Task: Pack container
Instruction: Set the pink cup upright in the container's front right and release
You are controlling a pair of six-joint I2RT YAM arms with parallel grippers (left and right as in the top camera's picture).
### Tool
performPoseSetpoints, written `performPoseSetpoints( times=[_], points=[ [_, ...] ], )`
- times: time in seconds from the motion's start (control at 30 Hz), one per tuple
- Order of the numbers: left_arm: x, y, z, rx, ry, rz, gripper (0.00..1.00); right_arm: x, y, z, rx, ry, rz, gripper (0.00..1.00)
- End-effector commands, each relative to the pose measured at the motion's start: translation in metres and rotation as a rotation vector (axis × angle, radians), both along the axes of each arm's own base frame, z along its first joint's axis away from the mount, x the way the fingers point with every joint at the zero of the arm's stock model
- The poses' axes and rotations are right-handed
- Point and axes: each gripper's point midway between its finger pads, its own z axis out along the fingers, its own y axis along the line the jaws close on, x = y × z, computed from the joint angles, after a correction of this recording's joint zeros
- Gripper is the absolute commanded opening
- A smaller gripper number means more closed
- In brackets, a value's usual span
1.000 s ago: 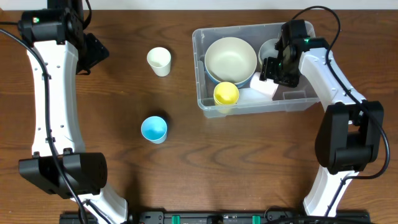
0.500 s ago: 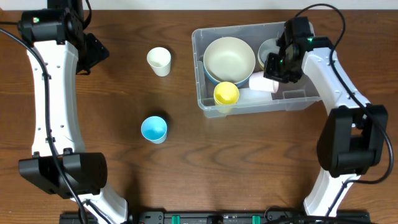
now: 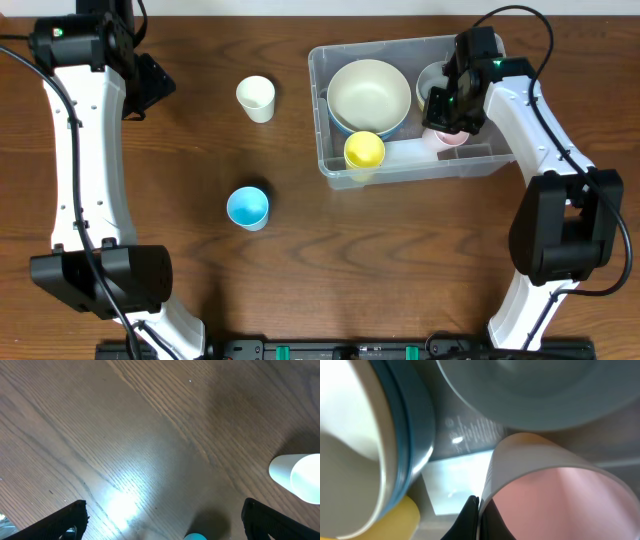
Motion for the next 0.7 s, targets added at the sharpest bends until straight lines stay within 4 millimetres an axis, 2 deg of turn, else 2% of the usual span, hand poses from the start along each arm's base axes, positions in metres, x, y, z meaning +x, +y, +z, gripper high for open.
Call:
performPoseSetpoints(
  times=[0.0,0.2,0.43,0.67],
  points=[
    [-0.001,0.002,-0.005,0.009,0.027,-0.009,0.98,-0.017,-0.009,-0.021,-0.068,0.082,0.027,0.01],
    [-0.001,0.002,-0.005,0.009,0.027,-0.009,0.98,-0.034,0.007,-0.02,-0.083,0.122,0.131,0.01],
    [-0.001,0.002,-0.005,0.009,0.027,-0.009,0.98,-0.045,0.039,-0.019,-0.094,0.122,0.253,0.01],
    [-0.001,0.002,-0.005,0.009,0.027,-0.009,0.98,-0.049,0.045,-0.019,-0.122,0.124,0.281,0.01]
  ],
)
